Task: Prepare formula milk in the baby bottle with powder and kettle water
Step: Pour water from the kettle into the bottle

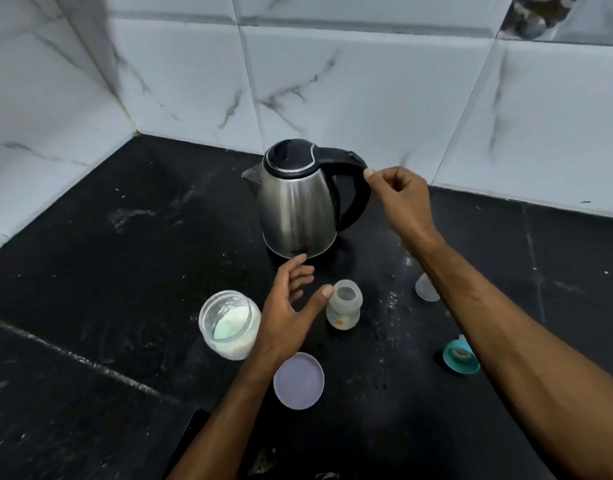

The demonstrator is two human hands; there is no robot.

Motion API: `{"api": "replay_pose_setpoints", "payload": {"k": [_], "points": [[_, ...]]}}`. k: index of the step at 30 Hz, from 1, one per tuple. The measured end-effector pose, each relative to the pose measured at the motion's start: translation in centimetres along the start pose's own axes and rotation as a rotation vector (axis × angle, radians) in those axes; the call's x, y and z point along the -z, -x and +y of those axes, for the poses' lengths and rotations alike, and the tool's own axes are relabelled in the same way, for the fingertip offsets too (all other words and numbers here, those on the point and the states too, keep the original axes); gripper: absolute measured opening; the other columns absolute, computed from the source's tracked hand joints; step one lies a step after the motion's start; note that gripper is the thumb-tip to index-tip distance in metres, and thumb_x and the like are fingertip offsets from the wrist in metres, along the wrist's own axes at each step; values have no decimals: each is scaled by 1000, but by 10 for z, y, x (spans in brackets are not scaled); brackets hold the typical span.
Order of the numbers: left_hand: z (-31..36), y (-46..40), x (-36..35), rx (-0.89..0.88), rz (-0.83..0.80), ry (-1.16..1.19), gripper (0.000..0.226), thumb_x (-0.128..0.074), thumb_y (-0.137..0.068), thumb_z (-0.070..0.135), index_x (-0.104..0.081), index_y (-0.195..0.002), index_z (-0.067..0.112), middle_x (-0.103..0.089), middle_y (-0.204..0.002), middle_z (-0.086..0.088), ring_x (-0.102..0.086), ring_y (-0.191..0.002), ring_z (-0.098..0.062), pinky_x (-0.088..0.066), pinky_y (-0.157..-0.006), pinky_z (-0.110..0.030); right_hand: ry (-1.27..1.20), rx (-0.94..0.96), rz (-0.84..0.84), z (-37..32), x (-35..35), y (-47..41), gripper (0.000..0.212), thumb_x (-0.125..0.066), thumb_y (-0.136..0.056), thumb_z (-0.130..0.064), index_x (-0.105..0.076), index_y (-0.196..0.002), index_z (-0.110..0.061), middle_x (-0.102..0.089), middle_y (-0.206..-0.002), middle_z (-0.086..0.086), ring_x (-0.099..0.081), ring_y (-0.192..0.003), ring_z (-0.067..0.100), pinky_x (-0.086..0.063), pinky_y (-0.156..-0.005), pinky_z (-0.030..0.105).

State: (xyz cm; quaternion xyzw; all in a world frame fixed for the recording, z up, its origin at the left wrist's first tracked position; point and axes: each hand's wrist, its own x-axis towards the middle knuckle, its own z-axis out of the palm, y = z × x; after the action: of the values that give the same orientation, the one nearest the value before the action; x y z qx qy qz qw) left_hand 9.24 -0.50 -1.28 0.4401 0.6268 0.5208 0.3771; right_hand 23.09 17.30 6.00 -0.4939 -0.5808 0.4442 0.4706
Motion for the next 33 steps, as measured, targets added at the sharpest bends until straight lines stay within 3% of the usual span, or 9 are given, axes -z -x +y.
{"api": "replay_pose_setpoints", "payload": {"k": [4,7,10,13,19,23,25,27,33], "points": [[2,-6,-2,11,23,17,71,-67,-75,55,-47,-136,28,-61,-124,8,-59,-118,-7,-47,-105,-38,35,64,73,5,-7,-33,28,-69,-86,-46,-62,-94,-20,-65,-93,-5,-59,-84,7,-50,-79,20],[2,-8,-5,18,16,8,70,-66,-75,56,-47,-137,28,-61,-124,8,-59,-118,-7,-48,-104,-38,68,22,-37,8,-15,-48,40,-62,-89,-55,-64,-104,-18,-69,-105,-3,-64,-98,9,-51,-90,25],[1,-9,-6,34,9,0,71,-67,-74,56,-46,-137,28,-61,-124,9,-59,-119,-7,-48,-105,-39,137,8,-165,11,-24,-50,45,-56,-92,-58,-66,-103,-15,-68,-98,-6,-62,-89,7,-47,-81,22],[-2,-9,-7,52,-9,-25,74,-70,-72,56,-45,-137,32,-60,-126,11,-58,-120,-5,-47,-106,-38,146,7,-196,16,-27,-50,43,-63,-86,-60,-62,-89,-17,-62,-82,-9,-56,-73,5,-43,-69,19],[-5,-9,-8,70,-16,-44,76,-73,-69,56,-44,-136,36,-60,-125,16,-57,-119,-2,-46,-105,-33,70,40,-330,12,-23,-51,48,-63,-90,-52,-54,-62,-14,-53,-60,7,-49,-55,12,-37,-56,18],[-9,-6,-10,77,-48,-91,82,-78,-66,55,-41,-137,39,-58,-126,19,-54,-121,0,-44,-105,-30,-10,14,-301,14,-30,-52,46,-65,-88,-53,-63,-55,-20,-45,-59,9,-44,-54,14,-35,-52,18],[-12,-5,-11,76,-72,-125,87,-81,-63,54,-39,-139,40,-56,-129,19,-52,-123,1,-43,-105,-28,-53,7,-269,18,-33,-52,64,-69,-81,-59,-61,-65,2,-44,-59,11,-44,-53,16,-36,-54,23],[-13,-4,-13,74,-94,-154,92,-84,-62,53,-38,-140,41,-54,-131,19,-50,-125,3,-42,-105,-25,-70,10,-255,20,-34,-53,77,-70,-75,-62,-52,-69,12,-42,-58,11,-43,-52,17,-37,-54,28],[-19,-3,-19,64,-140,-214,97,-90,-63,43,-35,-143,40,-51,-136,17,-47,-126,6,-41,-106,-20,-131,24,-208,20,-40,-50,66,-74,-71,-58,-43,-57,-2,-34,-57,8,-34,-53,19,-29,-54,36]]}}
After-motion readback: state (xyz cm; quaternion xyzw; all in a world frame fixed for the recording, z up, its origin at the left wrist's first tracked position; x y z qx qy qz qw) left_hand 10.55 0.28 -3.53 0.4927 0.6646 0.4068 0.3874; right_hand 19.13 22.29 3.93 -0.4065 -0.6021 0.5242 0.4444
